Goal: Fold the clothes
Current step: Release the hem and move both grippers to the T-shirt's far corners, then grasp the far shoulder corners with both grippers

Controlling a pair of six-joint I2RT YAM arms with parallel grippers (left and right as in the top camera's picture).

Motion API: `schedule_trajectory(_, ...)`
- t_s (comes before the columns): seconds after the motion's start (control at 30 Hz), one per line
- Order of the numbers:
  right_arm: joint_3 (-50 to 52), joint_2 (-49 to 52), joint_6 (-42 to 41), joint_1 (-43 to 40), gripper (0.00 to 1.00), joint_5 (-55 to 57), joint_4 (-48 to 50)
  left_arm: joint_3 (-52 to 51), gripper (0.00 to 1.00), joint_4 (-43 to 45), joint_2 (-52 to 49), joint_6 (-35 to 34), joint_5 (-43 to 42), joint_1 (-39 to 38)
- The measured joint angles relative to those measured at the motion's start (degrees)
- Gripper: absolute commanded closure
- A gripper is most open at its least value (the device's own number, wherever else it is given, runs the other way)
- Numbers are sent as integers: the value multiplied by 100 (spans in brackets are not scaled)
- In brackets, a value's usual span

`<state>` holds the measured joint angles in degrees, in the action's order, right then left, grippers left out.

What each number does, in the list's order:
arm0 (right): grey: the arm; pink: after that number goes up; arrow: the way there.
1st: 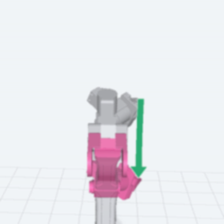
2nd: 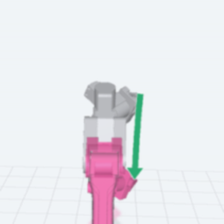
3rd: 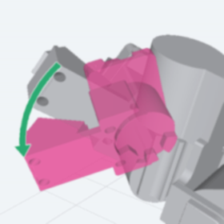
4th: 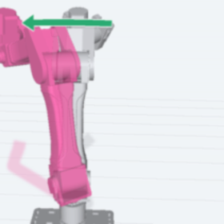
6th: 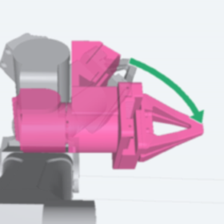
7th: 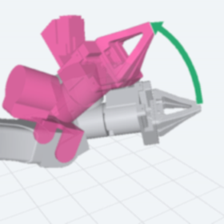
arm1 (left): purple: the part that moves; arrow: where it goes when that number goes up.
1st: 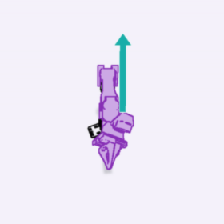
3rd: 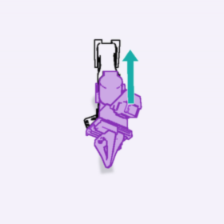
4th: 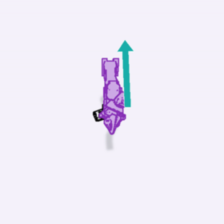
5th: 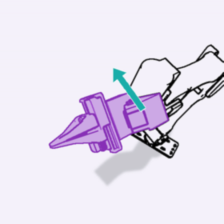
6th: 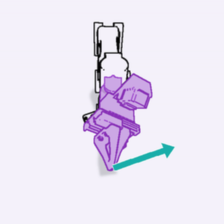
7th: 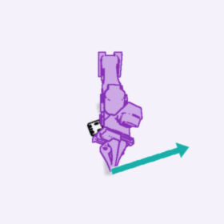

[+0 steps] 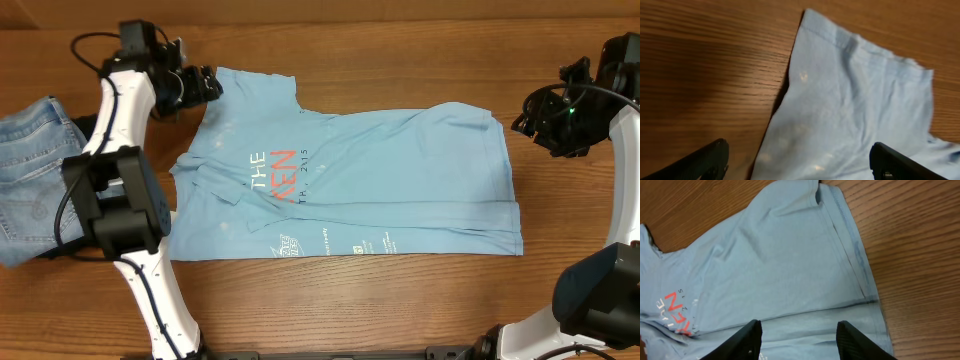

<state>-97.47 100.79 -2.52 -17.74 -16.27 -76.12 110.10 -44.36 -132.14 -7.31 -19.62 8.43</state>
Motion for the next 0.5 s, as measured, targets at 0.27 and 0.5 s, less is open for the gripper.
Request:
schedule_trajectory(0.27,2,0,4,0,48,13,-129,87,49,791,-601,195,35,-317)
schedule_trajectory(0.5,2,0,9,0,50,63,33,203,96,341,-752,262,-11,-358)
